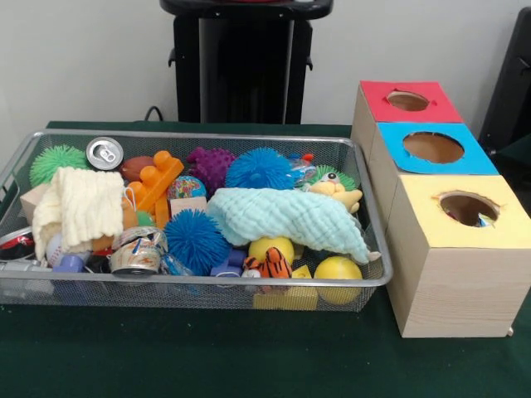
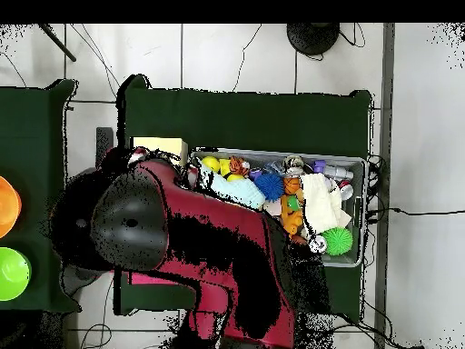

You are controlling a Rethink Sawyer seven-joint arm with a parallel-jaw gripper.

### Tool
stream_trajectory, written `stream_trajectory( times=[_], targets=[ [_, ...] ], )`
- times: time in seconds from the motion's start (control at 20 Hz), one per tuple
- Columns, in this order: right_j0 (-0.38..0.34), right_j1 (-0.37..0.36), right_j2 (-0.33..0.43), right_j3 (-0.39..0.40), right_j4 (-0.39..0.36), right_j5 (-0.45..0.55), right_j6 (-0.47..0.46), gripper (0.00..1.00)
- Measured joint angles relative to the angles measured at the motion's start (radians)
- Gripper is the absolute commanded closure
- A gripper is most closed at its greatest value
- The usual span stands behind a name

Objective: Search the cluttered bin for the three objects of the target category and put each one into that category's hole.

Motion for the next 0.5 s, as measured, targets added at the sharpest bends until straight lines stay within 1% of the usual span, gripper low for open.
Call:
stream_trajectory(
  times=[0.15, 0.2, 0.5],
  targets=[
    [-0.052, -0.012, 0.025, -0.037, -0.011, 0.03, 0.0, 1.0],
    [-0.103, -0.018, 0.055, -0.073, -0.026, 0.057, -0.002, 1.0],
    [-0.199, -0.022, 0.134, -0.139, -0.065, 0.088, -0.004, 1.0]
  ],
)
